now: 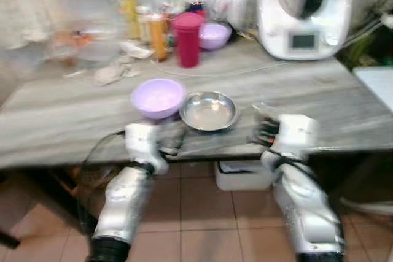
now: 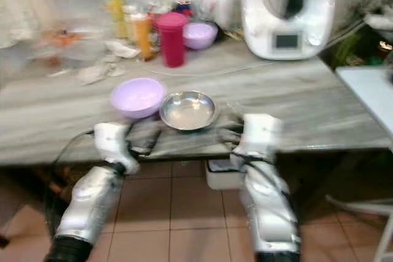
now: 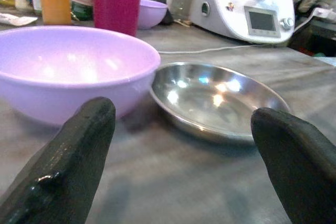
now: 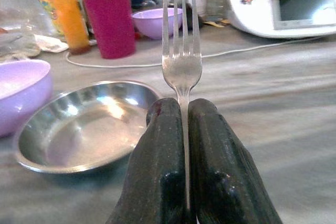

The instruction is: Setting the table

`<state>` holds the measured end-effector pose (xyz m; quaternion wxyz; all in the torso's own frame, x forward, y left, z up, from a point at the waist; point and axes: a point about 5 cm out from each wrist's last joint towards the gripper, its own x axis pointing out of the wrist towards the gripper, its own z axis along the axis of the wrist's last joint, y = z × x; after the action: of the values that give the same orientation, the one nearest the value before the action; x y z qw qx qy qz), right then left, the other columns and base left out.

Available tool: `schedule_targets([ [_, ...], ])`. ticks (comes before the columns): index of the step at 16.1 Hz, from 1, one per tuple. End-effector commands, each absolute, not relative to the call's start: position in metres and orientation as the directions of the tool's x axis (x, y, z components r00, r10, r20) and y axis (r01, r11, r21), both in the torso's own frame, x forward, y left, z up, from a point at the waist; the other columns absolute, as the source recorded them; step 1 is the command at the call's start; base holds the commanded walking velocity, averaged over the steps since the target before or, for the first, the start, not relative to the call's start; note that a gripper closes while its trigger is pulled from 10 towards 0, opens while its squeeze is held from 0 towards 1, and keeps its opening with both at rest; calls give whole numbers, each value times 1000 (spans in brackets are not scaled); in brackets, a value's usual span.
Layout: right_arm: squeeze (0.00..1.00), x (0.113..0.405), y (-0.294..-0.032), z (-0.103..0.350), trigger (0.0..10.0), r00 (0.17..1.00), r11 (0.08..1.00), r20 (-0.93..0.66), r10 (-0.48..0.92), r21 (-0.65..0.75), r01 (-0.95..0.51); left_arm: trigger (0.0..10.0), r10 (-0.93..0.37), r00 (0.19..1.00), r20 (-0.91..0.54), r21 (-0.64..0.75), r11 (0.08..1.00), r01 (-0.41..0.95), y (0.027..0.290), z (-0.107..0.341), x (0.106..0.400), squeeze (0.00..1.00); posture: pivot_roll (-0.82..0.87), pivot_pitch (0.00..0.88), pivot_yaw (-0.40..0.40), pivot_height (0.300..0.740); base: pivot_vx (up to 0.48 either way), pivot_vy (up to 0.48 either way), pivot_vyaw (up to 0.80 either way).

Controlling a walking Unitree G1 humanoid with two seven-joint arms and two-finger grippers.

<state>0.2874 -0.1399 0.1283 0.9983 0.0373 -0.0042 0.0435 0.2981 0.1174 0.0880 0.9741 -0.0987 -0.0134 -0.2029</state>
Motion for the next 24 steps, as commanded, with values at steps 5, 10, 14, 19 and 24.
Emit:
schedule_targets([
  [5,0,281,-158,136,10000,998,999,47,48,-6,-47,10000,-359,923,140,-157,912,379,121,108,294,0,-336,35,46,740,223,0,0],
  [10,0,268,-171,138,10000,998,1000,57,7,-29,-6,10000,-295,944,148,-104,944,312,148,112,274,0,-334,43,43,740,0,0,0],
  [14,0,266,-180,131,10000,998,998,18,-57,-22,58,10000,-312,940,138,-53,945,322,152,114,270,0,-332,51,44,740,0,0,0],
  [19,0,259,-190,125,10000,994,993,-27,-110,-34,109,10000,-409,910,61,-20,911,411,156,100,264,0,-338,66,53,740,0,0,0],
  [24,0,261,-205,121,10000,980,983,-76,-182,-4,183,10000,-520,853,40,-16,854,521,152,97,263,0,-359,79,61,740,0,0,0],
])
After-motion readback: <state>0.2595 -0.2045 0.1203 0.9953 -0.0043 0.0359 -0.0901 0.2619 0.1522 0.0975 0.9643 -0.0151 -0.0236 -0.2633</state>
